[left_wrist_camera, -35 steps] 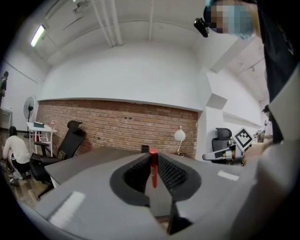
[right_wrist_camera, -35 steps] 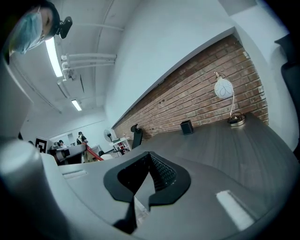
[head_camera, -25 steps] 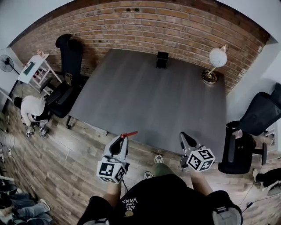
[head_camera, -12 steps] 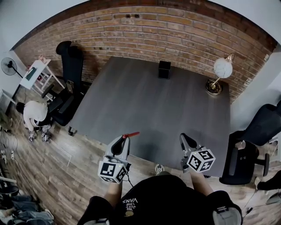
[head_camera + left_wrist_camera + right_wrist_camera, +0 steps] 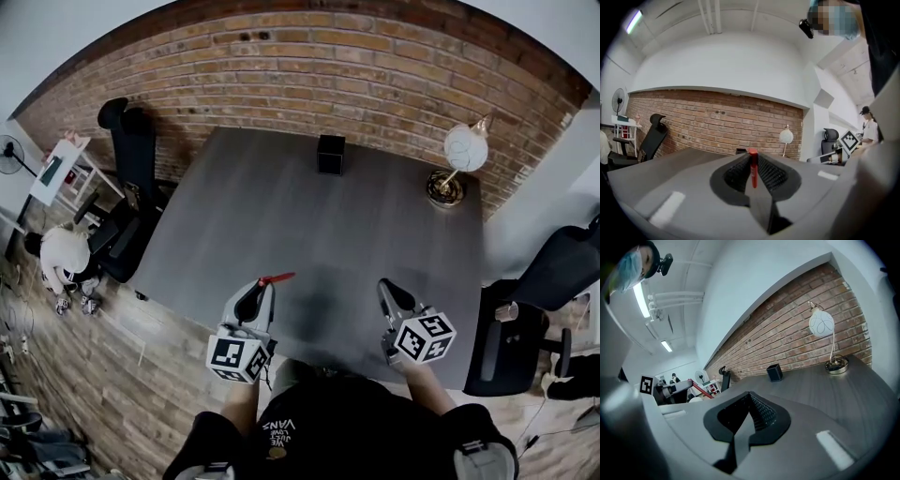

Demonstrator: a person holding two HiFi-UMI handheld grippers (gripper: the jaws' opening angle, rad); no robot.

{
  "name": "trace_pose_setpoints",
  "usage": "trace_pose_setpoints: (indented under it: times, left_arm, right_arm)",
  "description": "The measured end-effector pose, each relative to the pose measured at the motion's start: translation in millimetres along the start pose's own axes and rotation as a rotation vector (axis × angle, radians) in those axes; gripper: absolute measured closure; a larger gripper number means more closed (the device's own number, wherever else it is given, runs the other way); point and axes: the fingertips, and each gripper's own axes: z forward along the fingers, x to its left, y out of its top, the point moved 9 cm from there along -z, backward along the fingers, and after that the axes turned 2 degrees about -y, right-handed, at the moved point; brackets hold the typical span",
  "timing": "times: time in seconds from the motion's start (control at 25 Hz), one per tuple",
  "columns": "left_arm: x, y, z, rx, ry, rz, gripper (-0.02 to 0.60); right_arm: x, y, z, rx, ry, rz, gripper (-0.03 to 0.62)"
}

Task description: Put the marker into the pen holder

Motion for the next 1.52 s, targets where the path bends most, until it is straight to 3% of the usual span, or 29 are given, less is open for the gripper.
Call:
trace_pose_setpoints:
  times: [0.28, 0.76, 1.12, 1.52]
  left_arm:
    - [22.1, 8.1, 49.0, 0.013, -0.081, 0.017, 0.483]
    - [83.9, 46.4, 139.9, 0.006, -0.292, 0.079, 0.483]
    - [104.3, 63.5, 208.7, -0.011, -0.417, 0.146, 0.483]
    - [107.1, 73.5, 278.7, -0.025, -0.501, 0.258, 0.483]
  right_arm:
    - [-8.0, 2.2, 13.0, -0.014, -0.075, 0.034, 0.592]
    - [12.7, 5.5, 46.2, -0.084, -0.243, 0.11, 0.592]
    - [26.2, 1.6, 66.9, -0.101, -0.312, 0.141, 0.592]
    - [29.0, -2.7, 80.2, -0.122, -0.355, 0.155, 0.592]
